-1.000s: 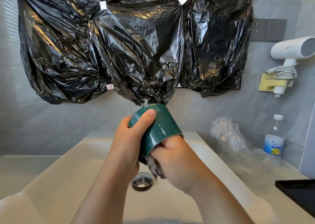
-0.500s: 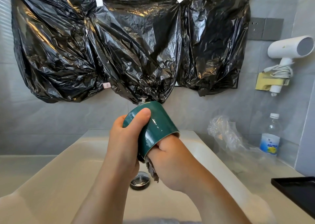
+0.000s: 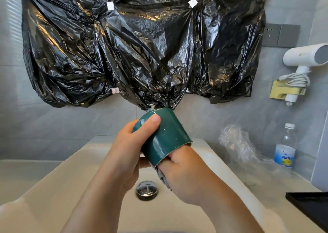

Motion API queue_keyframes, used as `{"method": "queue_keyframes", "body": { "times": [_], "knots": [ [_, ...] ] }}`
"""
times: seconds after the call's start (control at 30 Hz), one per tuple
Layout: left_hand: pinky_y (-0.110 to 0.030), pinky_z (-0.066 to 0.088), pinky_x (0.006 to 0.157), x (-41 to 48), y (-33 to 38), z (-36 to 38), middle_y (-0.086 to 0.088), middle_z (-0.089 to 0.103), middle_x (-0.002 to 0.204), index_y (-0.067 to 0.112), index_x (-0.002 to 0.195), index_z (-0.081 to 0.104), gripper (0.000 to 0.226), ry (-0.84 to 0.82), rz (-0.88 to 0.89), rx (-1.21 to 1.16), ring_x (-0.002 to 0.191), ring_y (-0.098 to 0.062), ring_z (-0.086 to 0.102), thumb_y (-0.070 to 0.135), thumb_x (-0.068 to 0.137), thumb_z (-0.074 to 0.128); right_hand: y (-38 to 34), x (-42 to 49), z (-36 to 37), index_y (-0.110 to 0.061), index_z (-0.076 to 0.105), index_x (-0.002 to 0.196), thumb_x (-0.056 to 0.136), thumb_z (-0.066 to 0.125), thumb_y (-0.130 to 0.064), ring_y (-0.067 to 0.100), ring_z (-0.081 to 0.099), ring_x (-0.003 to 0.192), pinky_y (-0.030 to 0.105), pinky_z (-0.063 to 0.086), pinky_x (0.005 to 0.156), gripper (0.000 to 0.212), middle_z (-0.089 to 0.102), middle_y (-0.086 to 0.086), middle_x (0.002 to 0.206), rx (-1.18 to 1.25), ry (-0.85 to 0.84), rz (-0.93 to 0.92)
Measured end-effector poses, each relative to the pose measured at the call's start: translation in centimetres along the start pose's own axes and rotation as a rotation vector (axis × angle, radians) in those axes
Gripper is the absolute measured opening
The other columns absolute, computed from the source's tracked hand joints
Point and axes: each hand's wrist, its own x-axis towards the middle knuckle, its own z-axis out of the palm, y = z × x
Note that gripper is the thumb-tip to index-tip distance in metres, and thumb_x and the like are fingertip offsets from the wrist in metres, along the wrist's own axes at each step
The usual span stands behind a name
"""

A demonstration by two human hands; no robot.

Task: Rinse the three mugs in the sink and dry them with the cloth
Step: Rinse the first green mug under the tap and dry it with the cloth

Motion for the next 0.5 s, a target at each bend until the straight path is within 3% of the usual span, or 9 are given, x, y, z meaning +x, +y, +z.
{"method": "queue_keyframes", "body": {
  "times": [0.07,0.13,0.2,0.27,0.3,0.37,0.4,0.43,0.5],
  "knots": [
    [-0.034,0.053,0.055,0.0,0.0,0.2,-0.009,0.076,0.089,0.016,0.102,0.073,0.065,0.029,0.022,-0.025,0.078,-0.026,0.070,0.053,0.049,0.078,0.0,0.1,0.3,-0.043,0.057,0.065,0.097,0.052,-0.017,0.004,0.049,0.044,0.014,0.037,0.046,0.042,0.056,-0.011,0.051,-0.015,0.030,-0.017],
    [-0.041,0.055,0.070,0.1,-0.2,0.7,-0.019,0.075,0.094,0.011,0.105,0.072,0.066,0.090,0.065,-0.073,0.083,-0.031,0.071,0.048,0.051,0.080,-0.1,0.3,0.7,-0.033,0.065,0.076,0.099,0.052,-0.010,0.011,0.055,0.053,0.023,0.047,0.054,0.035,0.062,0.004,0.060,0.233,0.067,-0.050],
    [-0.053,0.053,0.089,0.0,-0.4,1.1,-0.028,0.071,0.112,0.006,0.114,0.069,0.070,0.104,0.078,-0.148,0.099,-0.039,0.071,0.045,0.056,0.079,-0.6,0.5,1.0,-0.022,0.070,0.103,0.099,0.048,-0.002,0.028,0.070,0.090,0.038,0.058,0.085,0.030,0.071,0.022,0.098,0.532,0.021,-0.064],
    [-0.062,0.049,0.101,-0.1,-0.4,1.2,-0.033,0.066,0.121,0.003,0.121,0.066,0.073,0.076,0.073,-0.214,0.113,-0.049,0.065,0.044,0.061,0.077,-0.9,0.4,1.1,-0.010,0.065,0.125,0.098,0.048,-0.001,0.030,0.065,0.117,0.042,0.053,0.101,0.033,0.067,0.020,0.125,0.983,-0.105,-0.052],
    [-0.063,0.050,0.101,-0.1,-0.5,1.1,-0.034,0.066,0.121,0.001,0.123,0.065,0.073,0.063,0.065,-0.249,0.113,-0.050,0.064,0.044,0.064,0.076,-1.0,0.4,1.1,-0.003,0.060,0.131,0.096,0.050,-0.002,0.032,0.066,0.117,0.041,0.056,0.097,0.036,0.064,0.023,0.130,1.234,-0.216,-0.039],
    [-0.053,0.059,0.088,-0.1,-0.6,1.1,-0.031,0.070,0.113,-0.001,0.119,0.067,0.064,0.017,0.062,-0.343,0.101,-0.045,0.070,0.042,0.072,0.072,-1.5,0.2,0.9,0.003,0.056,0.131,0.089,0.058,-0.003,0.034,0.074,0.089,0.037,0.063,0.058,0.042,0.067,0.027,0.118,1.556,-0.309,0.031],
    [-0.047,0.061,0.080,0.0,-0.7,1.1,-0.028,0.072,0.105,0.000,0.113,0.071,0.053,-0.019,0.062,-0.378,0.094,-0.040,0.073,0.040,0.077,0.069,-1.7,0.2,0.9,-0.002,0.061,0.126,0.084,0.062,-0.006,0.025,0.072,0.072,0.026,0.054,0.038,0.042,0.069,0.022,0.107,1.576,-0.331,0.029],
    [-0.043,0.061,0.076,0.1,-0.8,1.2,-0.026,0.073,0.100,0.002,0.107,0.074,0.046,-0.050,0.057,-0.401,0.090,-0.037,0.073,0.039,0.081,0.066,-1.4,0.3,0.9,-0.011,0.069,0.118,0.081,0.064,-0.009,0.015,0.065,0.063,0.019,0.041,0.028,0.037,0.069,0.014,0.098,1.508,-0.288,0.054],
    [-0.042,0.062,0.077,0.2,-0.9,1.4,-0.024,0.073,0.100,0.004,0.106,0.075,0.045,-0.045,0.048,-0.407,0.091,-0.035,0.073,0.039,0.079,0.066,-1.0,0.4,0.8,-0.025,0.078,0.099,0.087,0.058,-0.011,0.010,0.063,0.064,0.014,0.038,0.031,0.028,0.070,0.003,0.092,1.237,-0.123,0.070]
  ]
}}
